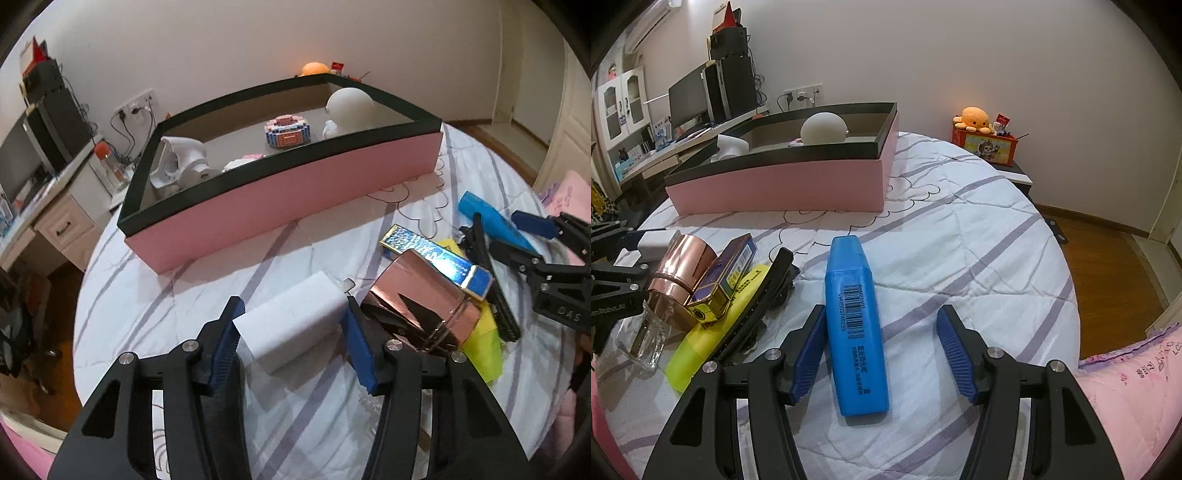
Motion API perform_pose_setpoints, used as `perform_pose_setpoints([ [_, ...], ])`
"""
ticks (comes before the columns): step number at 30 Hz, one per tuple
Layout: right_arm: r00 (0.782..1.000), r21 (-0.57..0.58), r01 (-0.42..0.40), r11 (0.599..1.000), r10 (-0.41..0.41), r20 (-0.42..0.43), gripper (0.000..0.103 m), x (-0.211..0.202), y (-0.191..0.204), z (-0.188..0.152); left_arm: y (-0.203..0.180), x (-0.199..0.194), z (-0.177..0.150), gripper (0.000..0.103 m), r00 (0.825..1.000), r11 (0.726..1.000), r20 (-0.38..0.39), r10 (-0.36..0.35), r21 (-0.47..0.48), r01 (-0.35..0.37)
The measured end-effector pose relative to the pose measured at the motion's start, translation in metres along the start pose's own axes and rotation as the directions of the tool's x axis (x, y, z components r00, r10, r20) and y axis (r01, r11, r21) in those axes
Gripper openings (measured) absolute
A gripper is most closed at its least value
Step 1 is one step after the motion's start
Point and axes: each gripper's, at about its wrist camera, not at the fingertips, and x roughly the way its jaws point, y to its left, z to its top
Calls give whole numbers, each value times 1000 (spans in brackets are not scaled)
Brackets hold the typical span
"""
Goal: Organize rigid objects
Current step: 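Grasp the blue highlighter with right tool while left tool grasps the white charger, then lift the blue highlighter with right tool while left tool lifts the white charger toward the box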
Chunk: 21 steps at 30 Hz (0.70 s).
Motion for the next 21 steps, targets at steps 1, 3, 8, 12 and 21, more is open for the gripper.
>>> perform_pose_setpoints([
  [1,1000,3,2,1000,-2,4,58,0,0,0,1,-2,-1,54,1000,1000,2,-4,-4,4],
  [3,1000,12,7,1000,-7,15,50,-2,-1,-1,2,-5,-4,54,1000,1000,3,-5,-5,5],
  [8,1000,24,-6,1000,6,23,26,-6,-3,0,10,-15,-10,54,1000,1000,12,-12,-26,12],
  [12,1000,21,-13,1000,12,13,26,-9,-1,0,17,-23,-13,54,999,999,28,-23,-44,25],
  [21,998,16,-56,998,56,27,26,-22,10,4,25,-39,-14,54,996,996,71,-58,-63,63],
])
